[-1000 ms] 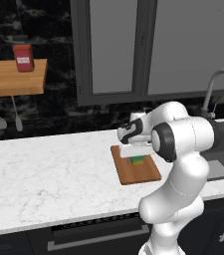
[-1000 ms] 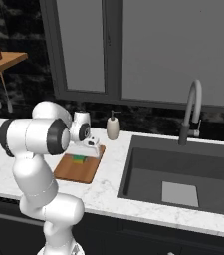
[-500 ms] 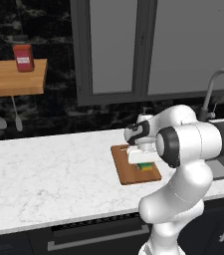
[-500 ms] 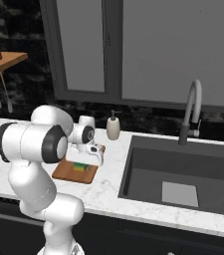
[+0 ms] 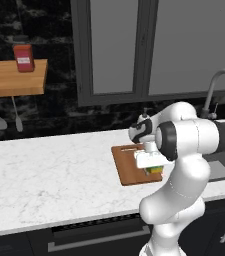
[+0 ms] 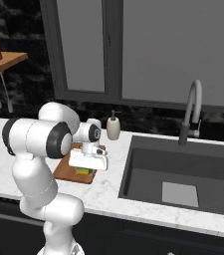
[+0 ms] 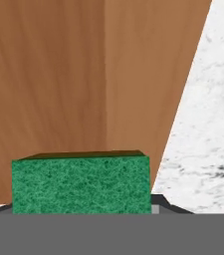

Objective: Pick up the sponge from the counter and clean the cutting board by briefly scrubbing or pressing down on the cutting board. Once finished, release the sponge.

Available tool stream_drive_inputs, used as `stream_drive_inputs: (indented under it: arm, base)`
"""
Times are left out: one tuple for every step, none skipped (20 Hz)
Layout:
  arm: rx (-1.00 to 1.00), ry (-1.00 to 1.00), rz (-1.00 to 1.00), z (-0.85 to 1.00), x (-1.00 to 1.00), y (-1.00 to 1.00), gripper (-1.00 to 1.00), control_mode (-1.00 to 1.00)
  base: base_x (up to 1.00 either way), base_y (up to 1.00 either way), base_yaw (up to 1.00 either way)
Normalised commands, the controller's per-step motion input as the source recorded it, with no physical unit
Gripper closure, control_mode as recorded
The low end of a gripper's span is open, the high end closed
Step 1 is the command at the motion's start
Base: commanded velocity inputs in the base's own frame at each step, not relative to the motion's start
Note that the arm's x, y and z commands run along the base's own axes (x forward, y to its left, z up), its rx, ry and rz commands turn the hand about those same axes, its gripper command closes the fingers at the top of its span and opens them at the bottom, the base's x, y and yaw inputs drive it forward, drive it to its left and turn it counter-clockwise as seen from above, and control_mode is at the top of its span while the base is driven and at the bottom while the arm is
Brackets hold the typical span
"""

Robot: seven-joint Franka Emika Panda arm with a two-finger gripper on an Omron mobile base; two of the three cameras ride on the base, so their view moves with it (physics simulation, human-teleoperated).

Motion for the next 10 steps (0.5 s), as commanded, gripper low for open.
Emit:
stream_drive_inputs:
  arm:
    - [0.00,-0.13,0.00,-0.05,-0.51,-0.28,1.00,-1.00]
    - [0.00,-0.24,0.00,0.00,-0.36,-0.20,1.00,-1.00]
    - [0.00,-0.29,0.00,0.00,-0.18,-0.15,1.00,-1.00]
    - [0.00,-0.34,0.00,0.00,0.00,-0.15,1.00,-1.00]
    - [0.00,-0.33,0.00,0.00,0.00,-0.16,1.00,-1.00]
    - [0.00,-0.31,0.00,0.00,0.00,-0.13,1.00,-1.00]
    - [0.00,-0.29,0.00,0.00,0.06,-0.09,1.00,-1.00]
    - [0.00,-0.27,0.00,0.00,0.21,0.00,1.00,-1.00]
    - [0.00,-0.25,0.00,-0.05,0.37,0.00,1.00,-1.00]
    - [0.00,-0.21,0.00,-0.15,0.49,0.00,1.00,-1.00]
  base:
    - [0.00,0.00,0.00]
    - [0.00,0.00,0.00]
    - [0.00,0.00,0.00]
    - [0.00,0.00,0.00]
    - [0.00,0.00,0.00]
    - [0.00,0.00,0.00]
    - [0.00,0.00,0.00]
    - [0.00,0.00,0.00]
    - [0.00,0.00,0.00]
    - [0.00,0.00,0.00]
